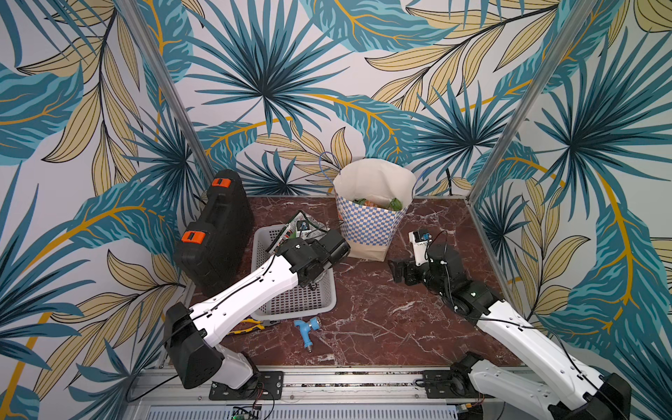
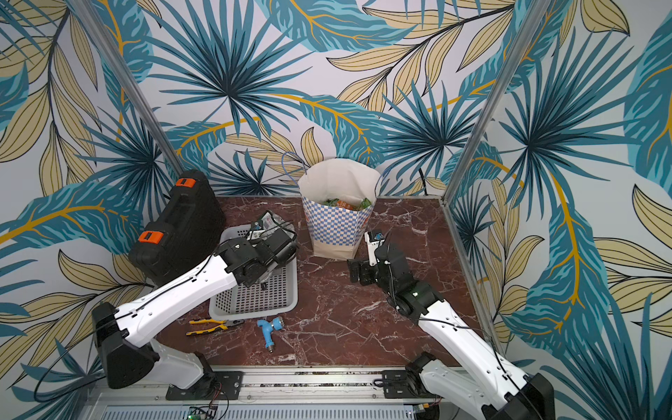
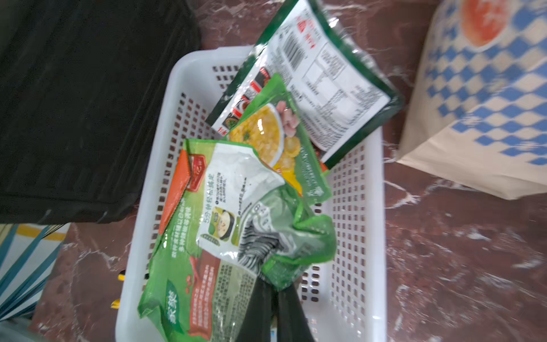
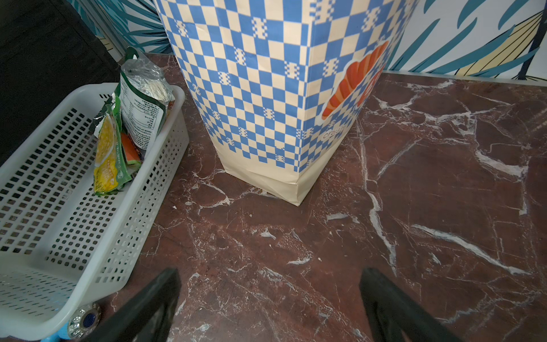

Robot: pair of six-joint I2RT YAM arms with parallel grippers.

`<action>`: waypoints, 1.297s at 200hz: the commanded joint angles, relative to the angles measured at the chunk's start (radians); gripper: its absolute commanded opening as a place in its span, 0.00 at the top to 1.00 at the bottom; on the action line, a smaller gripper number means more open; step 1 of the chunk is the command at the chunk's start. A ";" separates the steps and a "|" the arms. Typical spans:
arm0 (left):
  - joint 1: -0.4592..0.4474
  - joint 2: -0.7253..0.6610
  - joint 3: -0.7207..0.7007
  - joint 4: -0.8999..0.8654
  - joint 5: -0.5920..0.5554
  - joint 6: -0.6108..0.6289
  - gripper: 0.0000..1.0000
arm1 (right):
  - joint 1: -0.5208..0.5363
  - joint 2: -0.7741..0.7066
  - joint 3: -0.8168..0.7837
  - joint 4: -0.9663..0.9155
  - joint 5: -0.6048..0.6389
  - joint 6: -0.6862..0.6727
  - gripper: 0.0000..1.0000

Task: Place the condiment packets inside the bag
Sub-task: Pick up the condiment packet from the storage box, then place the condiment packet in the paper bag.

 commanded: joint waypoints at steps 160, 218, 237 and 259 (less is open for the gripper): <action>0.021 0.345 0.746 0.698 0.549 0.428 1.00 | 0.001 -0.032 -0.034 0.016 0.081 0.009 0.00; 0.140 0.589 0.946 0.736 0.747 0.226 1.00 | 0.000 -0.025 -0.034 0.017 0.089 0.008 0.00; 0.167 0.633 0.977 0.680 0.750 0.165 1.00 | 0.002 -0.018 -0.032 0.014 0.089 0.009 0.00; 0.191 0.658 0.975 0.572 0.731 0.099 1.00 | 0.002 -0.014 -0.030 0.012 0.089 0.009 0.00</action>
